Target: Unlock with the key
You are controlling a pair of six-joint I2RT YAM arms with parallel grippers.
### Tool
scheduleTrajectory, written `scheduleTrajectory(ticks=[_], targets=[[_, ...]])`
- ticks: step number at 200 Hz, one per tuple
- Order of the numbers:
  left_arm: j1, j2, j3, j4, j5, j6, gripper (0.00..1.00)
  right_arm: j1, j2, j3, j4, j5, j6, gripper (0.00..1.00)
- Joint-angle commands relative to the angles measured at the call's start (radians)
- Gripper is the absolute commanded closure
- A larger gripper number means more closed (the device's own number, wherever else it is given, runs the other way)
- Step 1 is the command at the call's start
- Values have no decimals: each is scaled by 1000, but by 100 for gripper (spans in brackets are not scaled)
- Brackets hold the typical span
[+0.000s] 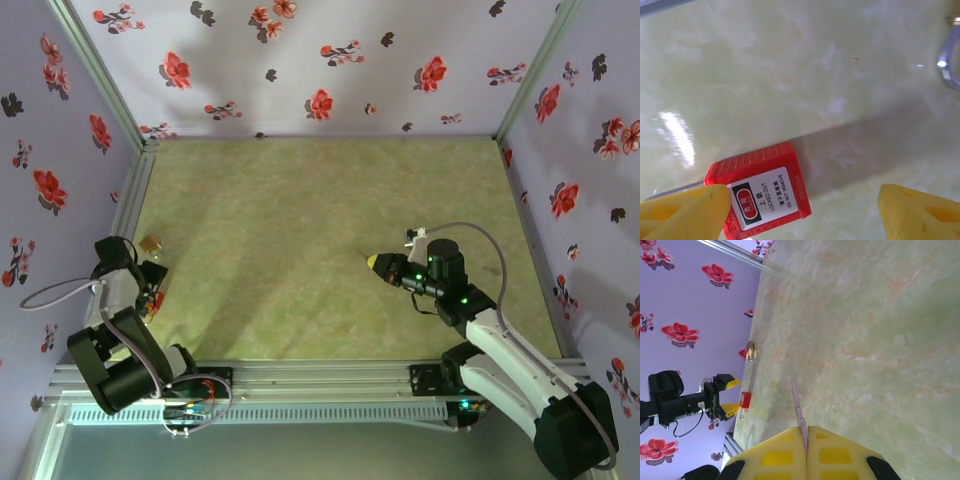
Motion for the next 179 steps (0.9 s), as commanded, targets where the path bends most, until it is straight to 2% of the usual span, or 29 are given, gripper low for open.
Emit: scheduleTrajectory(ticks=[1,38,83,104,123,141,179], targets=[[-43,35,-63,30,200,-46,22,-4,14,25,10,13,-23,100],[-191,31,-71,62,229,-90,27,-4,30,21,33,13,-12,100],[-428,4,-112,163,236,-255,28,-4,31,16,37,20,-10,100],[-507,-7,-107,188,236,-313,27,-4,29,12,33,25,-9,100],[-531,-42,-92,169,236,-334,26,-4,23,8,28,30,-8,100],[-532,-104,-50,81,208,-303,24,-4,13,7,19,31,-7,100],[-539,-176,67,-123,106,-83,17,-6,-2,7,7,40,-10,100]])
